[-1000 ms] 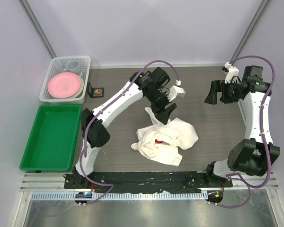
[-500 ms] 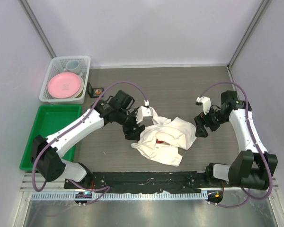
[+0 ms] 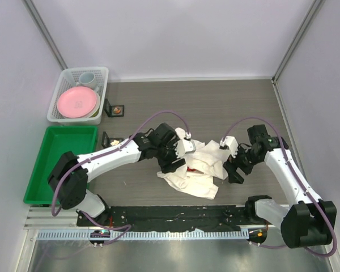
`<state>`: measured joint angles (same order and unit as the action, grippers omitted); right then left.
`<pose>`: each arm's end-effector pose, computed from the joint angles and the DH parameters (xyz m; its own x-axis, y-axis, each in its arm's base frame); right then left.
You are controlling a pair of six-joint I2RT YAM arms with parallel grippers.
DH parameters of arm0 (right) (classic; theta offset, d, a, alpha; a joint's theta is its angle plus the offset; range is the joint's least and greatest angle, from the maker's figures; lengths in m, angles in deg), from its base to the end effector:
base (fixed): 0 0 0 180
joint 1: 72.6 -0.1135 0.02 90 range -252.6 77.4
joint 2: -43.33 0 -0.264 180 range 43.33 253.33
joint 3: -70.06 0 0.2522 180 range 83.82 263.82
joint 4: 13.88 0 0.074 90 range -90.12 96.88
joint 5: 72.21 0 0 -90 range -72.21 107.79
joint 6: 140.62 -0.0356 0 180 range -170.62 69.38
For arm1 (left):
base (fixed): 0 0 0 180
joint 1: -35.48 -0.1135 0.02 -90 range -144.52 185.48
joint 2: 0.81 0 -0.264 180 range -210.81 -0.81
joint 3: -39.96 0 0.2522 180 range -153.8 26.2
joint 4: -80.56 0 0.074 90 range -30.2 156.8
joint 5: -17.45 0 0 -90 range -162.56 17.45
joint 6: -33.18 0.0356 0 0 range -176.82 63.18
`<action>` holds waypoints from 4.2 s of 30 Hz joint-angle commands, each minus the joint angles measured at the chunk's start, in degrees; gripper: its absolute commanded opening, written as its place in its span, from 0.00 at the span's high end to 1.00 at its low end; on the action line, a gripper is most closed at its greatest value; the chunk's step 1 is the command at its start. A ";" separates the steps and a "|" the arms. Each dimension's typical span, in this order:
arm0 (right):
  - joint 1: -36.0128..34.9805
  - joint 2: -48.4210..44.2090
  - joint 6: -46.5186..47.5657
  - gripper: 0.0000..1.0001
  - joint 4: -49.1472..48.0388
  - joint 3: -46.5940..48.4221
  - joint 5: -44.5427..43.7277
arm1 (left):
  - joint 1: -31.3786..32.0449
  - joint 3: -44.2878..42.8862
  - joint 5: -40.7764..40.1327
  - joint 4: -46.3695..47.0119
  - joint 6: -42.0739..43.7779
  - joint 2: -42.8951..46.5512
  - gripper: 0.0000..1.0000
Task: Pin the brooch onto the clothing
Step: Pick up the crumped clothing from the center of the board, then flatten out the flattened clothing at the center of the board.
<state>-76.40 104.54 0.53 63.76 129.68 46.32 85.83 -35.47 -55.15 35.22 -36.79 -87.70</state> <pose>0.1631 0.0279 0.2344 -0.5002 -0.7189 -0.4826 -0.8558 0.4955 0.1488 0.1909 -0.2470 0.2367 -0.2142 0.7707 -0.6001 0.9713 0.2329 -0.0475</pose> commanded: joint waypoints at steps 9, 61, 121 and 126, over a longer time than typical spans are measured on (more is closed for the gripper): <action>-7.10 3.21 -8.61 0.13 -11.66 -4.03 -4.62 | 2.91 2.69 -4.39 4.06 -3.15 -0.56 0.36; -2.45 6.11 -26.63 0.99 -24.94 11.70 -10.43 | -19.41 -5.48 15.20 -1.12 -4.30 -3.98 0.55; 1.33 -2.49 -22.06 0.99 -36.28 61.27 -20.72 | -22.49 -54.07 10.00 -4.55 -7.10 15.96 1.00; 1.42 -6.89 -26.10 0.99 -36.28 65.04 -16.06 | -22.49 -58.91 15.54 -4.29 -14.73 17.20 1.00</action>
<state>-75.63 100.69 -22.24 31.26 190.38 28.95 63.95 -89.61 -43.21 30.46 -45.71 -72.43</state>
